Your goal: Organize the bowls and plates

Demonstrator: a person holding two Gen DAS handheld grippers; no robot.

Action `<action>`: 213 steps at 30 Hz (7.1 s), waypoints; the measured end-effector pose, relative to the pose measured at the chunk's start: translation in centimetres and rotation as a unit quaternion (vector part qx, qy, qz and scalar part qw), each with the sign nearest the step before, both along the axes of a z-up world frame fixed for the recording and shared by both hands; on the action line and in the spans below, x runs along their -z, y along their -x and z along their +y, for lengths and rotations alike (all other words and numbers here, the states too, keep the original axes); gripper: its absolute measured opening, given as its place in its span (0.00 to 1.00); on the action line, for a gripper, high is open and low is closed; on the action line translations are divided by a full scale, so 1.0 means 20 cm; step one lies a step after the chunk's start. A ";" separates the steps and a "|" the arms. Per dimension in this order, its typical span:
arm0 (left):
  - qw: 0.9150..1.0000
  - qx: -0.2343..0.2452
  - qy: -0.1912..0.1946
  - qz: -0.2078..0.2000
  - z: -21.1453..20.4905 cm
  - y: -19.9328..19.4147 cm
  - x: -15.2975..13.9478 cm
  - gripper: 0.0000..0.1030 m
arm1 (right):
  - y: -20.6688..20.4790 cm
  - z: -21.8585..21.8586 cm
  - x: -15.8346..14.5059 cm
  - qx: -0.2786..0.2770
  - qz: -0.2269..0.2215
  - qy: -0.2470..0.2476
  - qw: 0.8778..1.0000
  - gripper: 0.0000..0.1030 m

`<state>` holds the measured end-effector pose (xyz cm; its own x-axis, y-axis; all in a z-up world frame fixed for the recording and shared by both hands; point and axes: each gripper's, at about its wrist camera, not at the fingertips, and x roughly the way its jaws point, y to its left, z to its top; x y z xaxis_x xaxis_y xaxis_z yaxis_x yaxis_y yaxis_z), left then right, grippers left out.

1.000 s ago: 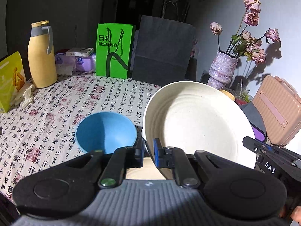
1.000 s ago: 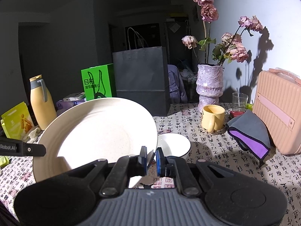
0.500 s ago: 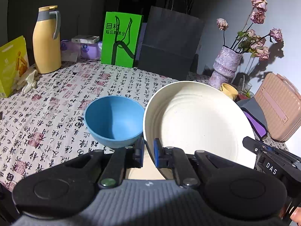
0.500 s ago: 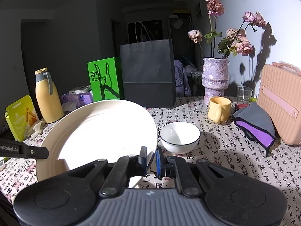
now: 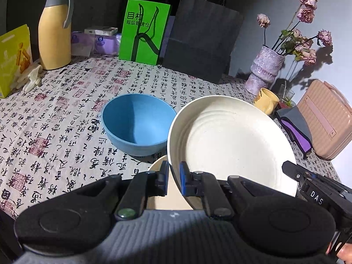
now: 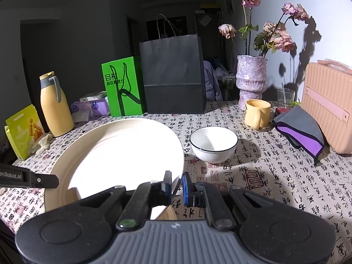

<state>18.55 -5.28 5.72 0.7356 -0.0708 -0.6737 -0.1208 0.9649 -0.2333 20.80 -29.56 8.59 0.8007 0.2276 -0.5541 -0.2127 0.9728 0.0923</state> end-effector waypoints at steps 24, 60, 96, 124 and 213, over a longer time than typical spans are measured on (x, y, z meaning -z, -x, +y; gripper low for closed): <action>1.000 0.005 0.010 0.019 0.07 0.01 0.17 0.10 | 0.06 0.06 0.13 -0.004 0.029 0.010 1.000 0.10; 0.998 0.001 -0.044 0.035 0.02 0.06 0.38 0.10 | 0.06 0.11 0.36 -0.007 0.085 0.046 0.995 0.11; 1.000 0.012 -0.005 -0.021 0.10 0.10 0.33 0.79 | 0.09 0.08 0.31 -0.019 0.052 0.026 0.998 0.57; 0.994 0.051 -0.013 -0.098 0.33 0.30 0.32 1.00 | 0.26 0.17 0.26 -0.060 0.031 -0.038 0.997 1.00; 0.999 0.012 -0.003 0.051 0.69 -0.65 0.27 0.86 | -0.91 0.87 0.18 -0.165 0.160 0.060 0.972 0.40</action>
